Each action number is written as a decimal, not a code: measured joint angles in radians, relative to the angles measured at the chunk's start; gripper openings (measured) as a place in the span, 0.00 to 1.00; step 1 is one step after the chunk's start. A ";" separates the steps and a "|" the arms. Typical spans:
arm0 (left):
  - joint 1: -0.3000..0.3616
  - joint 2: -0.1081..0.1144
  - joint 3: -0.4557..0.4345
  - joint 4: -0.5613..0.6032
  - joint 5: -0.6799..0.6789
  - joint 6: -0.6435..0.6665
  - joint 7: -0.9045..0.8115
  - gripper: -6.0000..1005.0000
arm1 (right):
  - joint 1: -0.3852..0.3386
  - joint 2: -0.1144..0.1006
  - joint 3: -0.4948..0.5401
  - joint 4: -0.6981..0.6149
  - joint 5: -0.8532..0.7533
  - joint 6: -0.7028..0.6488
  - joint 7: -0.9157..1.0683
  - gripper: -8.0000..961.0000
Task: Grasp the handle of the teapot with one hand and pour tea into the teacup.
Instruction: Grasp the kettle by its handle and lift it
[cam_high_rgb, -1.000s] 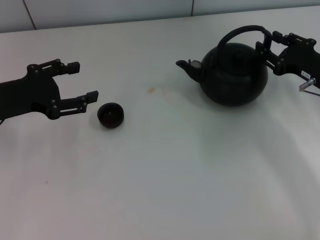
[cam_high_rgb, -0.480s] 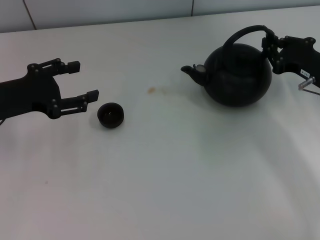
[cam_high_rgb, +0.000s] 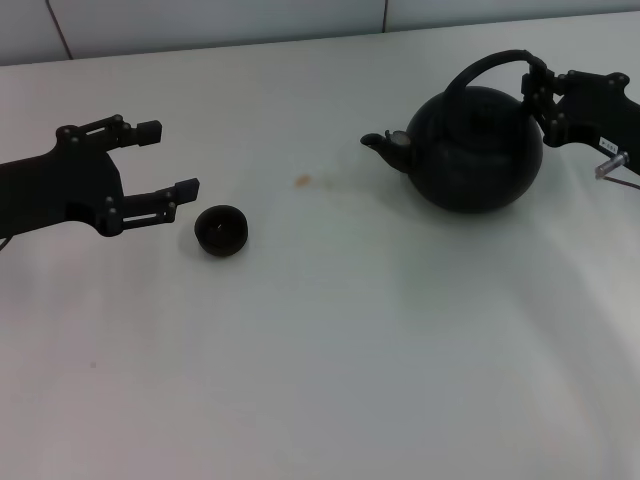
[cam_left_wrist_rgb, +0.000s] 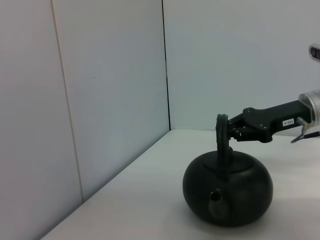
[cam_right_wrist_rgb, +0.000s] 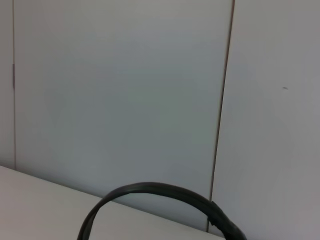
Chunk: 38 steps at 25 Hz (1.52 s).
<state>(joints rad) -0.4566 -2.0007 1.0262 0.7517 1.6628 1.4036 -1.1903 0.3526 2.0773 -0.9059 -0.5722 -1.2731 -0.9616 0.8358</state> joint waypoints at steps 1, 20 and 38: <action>0.000 0.000 0.000 0.000 0.000 0.000 0.000 0.80 | 0.000 0.000 -0.001 -0.001 0.000 0.000 0.000 0.11; 0.006 -0.004 -0.011 0.000 0.000 0.001 0.011 0.80 | 0.020 0.003 0.004 0.000 0.005 -0.053 -0.001 0.11; 0.001 -0.004 -0.011 0.000 0.000 0.000 0.011 0.80 | 0.014 0.005 0.006 0.013 0.010 -0.054 -0.043 0.11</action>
<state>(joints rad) -0.4556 -2.0049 1.0155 0.7517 1.6629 1.4035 -1.1794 0.3668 2.0826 -0.8997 -0.5595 -1.2635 -1.0158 0.7929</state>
